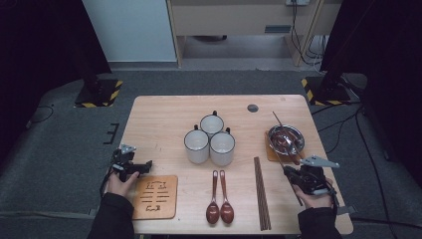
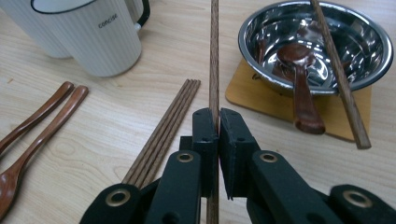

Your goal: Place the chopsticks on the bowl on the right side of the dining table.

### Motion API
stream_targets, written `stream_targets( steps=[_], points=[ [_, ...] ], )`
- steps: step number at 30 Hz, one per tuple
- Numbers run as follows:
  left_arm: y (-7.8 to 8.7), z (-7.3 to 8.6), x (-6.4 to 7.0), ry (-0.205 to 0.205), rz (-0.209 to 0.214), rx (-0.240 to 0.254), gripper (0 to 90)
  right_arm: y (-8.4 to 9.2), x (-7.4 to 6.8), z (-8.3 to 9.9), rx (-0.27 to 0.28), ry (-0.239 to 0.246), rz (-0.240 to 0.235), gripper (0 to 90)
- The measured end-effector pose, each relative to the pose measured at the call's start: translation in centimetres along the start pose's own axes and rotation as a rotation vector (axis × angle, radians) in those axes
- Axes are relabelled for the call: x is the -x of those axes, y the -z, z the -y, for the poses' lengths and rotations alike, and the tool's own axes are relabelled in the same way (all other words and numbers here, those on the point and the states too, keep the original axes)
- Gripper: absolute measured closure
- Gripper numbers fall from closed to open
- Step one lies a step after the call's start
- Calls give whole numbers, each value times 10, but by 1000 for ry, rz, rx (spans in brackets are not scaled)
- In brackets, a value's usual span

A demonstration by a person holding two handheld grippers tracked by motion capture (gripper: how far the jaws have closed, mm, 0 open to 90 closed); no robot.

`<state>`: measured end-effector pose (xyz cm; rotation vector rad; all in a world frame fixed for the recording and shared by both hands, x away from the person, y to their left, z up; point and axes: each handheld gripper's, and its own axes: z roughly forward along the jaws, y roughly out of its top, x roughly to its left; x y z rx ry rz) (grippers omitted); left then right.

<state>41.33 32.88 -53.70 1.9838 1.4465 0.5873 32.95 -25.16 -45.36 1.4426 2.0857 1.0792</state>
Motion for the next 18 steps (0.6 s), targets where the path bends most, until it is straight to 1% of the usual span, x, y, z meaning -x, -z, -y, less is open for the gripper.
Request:
stream_targets(
  steps=[5,18],
  points=[
    [0,0,0,0,0,0,0,1,0,-6,14,7,1,854],
    [0,0,0,0,0,0,0,5,4,-15,43,-6,7,855]
  ],
)
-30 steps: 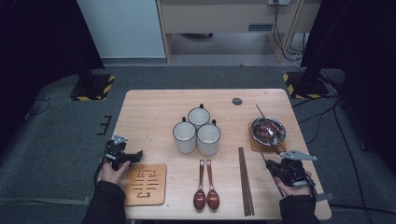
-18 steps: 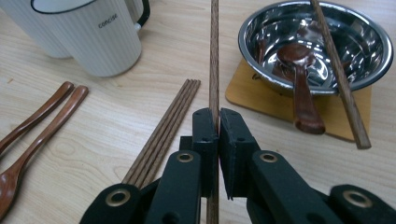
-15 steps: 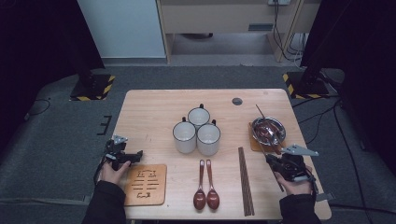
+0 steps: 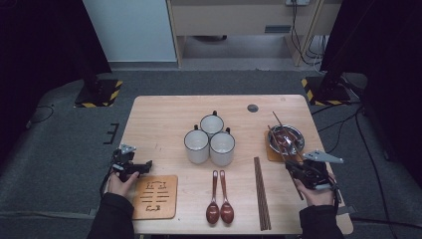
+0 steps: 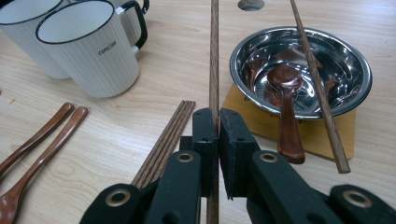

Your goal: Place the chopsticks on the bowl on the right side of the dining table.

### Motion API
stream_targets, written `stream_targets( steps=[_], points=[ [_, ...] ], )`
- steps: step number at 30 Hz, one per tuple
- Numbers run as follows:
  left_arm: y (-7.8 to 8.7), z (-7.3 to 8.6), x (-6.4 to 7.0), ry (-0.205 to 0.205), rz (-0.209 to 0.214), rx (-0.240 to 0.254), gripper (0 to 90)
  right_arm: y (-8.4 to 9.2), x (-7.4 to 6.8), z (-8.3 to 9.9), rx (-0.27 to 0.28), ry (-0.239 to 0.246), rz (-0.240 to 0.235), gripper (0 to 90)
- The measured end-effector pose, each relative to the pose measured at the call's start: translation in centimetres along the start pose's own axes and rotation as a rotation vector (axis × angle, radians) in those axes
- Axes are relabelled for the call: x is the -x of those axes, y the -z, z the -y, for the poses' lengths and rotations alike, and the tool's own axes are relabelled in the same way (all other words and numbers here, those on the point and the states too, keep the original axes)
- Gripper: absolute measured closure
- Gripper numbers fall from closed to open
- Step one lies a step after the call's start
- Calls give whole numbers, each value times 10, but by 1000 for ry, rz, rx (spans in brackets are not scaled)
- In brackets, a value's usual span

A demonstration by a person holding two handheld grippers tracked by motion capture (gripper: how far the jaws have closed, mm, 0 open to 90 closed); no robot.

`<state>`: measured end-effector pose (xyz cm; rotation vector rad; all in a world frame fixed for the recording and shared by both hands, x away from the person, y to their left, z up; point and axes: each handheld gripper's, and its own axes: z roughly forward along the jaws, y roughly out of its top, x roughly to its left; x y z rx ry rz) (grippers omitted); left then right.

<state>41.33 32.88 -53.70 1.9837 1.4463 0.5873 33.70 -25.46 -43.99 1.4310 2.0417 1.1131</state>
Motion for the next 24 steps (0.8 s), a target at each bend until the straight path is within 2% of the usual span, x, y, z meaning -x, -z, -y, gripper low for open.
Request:
stream_targets(
  steps=[14,24],
  points=[
    [0,0,0,0,0,0,0,1,11,-10,24,-9,19,855],
    [0,0,0,0,0,0,0,0,16,-29,59,-6,21,854]
  ],
)
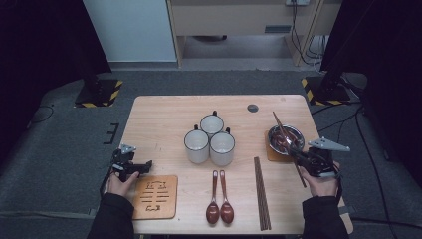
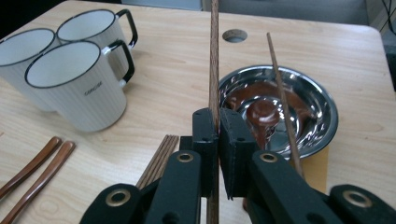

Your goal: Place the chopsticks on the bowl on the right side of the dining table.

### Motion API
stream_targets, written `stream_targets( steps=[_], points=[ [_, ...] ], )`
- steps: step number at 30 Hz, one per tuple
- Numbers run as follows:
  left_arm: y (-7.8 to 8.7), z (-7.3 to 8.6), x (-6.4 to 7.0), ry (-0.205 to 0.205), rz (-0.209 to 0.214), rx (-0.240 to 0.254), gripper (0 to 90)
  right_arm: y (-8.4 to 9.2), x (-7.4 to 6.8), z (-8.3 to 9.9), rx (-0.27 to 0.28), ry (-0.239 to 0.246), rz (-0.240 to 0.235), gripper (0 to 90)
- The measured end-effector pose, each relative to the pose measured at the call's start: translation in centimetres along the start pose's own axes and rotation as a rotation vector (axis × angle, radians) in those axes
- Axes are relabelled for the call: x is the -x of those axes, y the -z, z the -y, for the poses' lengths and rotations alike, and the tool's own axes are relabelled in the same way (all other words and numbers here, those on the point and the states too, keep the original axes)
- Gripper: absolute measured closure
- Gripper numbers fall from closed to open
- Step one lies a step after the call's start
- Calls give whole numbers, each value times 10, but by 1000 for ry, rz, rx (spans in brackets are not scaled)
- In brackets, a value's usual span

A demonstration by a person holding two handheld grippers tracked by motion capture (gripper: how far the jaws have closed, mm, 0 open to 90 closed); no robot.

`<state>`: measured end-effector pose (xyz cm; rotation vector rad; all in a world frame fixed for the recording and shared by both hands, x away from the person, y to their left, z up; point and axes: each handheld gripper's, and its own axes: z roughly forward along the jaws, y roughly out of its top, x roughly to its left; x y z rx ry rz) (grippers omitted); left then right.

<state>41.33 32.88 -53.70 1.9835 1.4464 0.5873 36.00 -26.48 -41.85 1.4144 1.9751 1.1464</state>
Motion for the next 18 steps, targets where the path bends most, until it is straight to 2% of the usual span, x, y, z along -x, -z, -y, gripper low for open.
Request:
stream_targets(
  steps=[5,18],
  points=[
    [0,0,0,0,0,0,0,-1,6,-8,19,-8,5,855],
    [0,0,0,0,0,0,0,-10,25,-19,28,-24,34,855]
  ],
)
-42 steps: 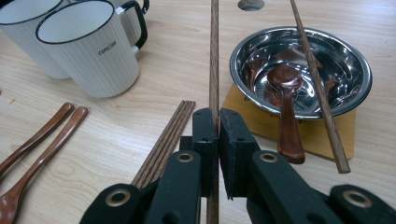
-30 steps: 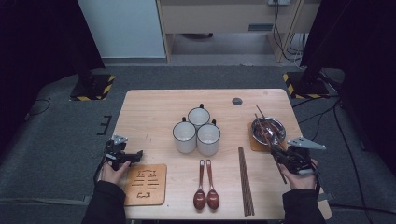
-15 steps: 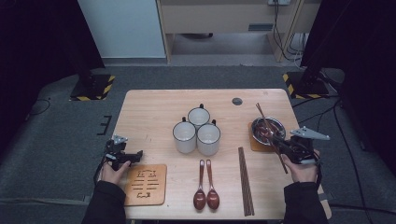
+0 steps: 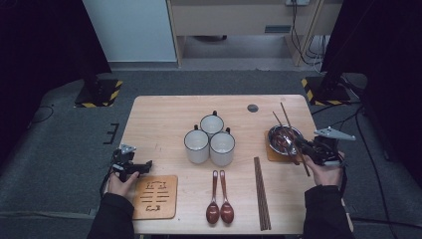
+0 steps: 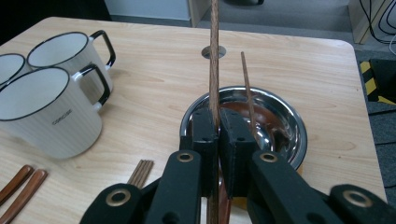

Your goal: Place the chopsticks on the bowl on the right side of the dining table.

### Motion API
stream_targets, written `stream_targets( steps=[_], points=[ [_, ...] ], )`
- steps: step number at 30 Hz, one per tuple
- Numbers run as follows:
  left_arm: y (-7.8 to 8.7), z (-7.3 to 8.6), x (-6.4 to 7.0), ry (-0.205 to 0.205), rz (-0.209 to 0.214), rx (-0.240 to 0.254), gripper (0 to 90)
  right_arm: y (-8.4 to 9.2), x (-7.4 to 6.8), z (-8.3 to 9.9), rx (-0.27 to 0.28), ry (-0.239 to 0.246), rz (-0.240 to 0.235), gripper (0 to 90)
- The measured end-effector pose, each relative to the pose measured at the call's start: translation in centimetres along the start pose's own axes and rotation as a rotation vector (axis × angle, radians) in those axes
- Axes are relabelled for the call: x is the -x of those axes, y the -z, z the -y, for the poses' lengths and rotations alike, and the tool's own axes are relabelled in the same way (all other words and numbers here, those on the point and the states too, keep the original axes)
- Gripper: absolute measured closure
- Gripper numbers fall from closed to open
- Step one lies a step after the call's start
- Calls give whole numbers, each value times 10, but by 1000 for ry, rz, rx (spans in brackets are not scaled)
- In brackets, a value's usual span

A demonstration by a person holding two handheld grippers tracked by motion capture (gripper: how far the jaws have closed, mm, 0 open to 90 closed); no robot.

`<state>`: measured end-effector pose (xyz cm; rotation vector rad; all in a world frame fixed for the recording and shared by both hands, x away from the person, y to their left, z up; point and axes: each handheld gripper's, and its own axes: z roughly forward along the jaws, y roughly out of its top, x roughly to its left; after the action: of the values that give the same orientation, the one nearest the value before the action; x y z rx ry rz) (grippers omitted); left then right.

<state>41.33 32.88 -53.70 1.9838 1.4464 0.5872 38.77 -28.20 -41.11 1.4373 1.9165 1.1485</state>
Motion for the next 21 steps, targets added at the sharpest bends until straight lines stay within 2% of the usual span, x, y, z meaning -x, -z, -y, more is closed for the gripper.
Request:
stream_targets(
  steps=[21],
  points=[
    [0,0,0,0,0,0,0,-25,36,-10,1,-34,35,855]
  ],
)
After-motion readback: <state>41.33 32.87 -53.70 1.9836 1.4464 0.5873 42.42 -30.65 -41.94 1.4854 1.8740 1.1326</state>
